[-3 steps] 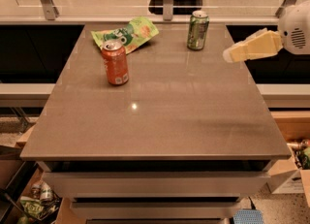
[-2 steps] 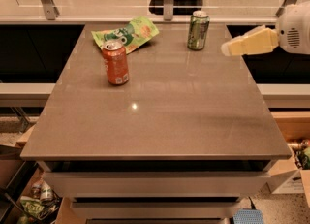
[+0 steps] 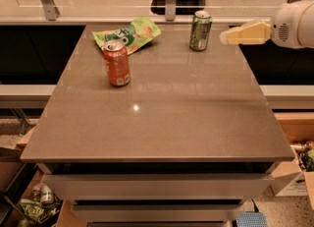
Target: Pick green can
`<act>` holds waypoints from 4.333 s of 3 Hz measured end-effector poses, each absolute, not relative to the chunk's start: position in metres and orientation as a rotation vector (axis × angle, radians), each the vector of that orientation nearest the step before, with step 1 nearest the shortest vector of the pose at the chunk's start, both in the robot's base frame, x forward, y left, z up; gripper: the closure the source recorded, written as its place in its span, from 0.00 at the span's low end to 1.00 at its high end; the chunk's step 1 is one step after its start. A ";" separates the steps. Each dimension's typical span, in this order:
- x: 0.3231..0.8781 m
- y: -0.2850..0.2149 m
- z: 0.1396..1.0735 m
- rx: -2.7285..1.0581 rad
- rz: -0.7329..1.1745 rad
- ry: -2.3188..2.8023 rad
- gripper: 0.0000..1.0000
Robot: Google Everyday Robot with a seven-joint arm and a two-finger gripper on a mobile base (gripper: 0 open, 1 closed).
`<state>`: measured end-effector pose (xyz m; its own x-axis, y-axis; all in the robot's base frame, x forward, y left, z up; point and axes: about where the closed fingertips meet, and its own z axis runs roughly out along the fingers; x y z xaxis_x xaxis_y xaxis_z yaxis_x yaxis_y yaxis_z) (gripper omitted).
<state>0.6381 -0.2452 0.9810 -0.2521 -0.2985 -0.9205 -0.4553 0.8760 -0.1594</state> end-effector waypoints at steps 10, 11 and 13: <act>0.807 -0.179 0.901 -0.692 0.475 1.595 0.00; 0.807 -0.179 0.901 -0.692 0.475 1.594 0.00; 0.808 -0.172 0.899 -0.698 0.483 1.594 0.41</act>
Offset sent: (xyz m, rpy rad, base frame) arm 0.0804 0.0012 -0.0371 0.2007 -0.0275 0.0354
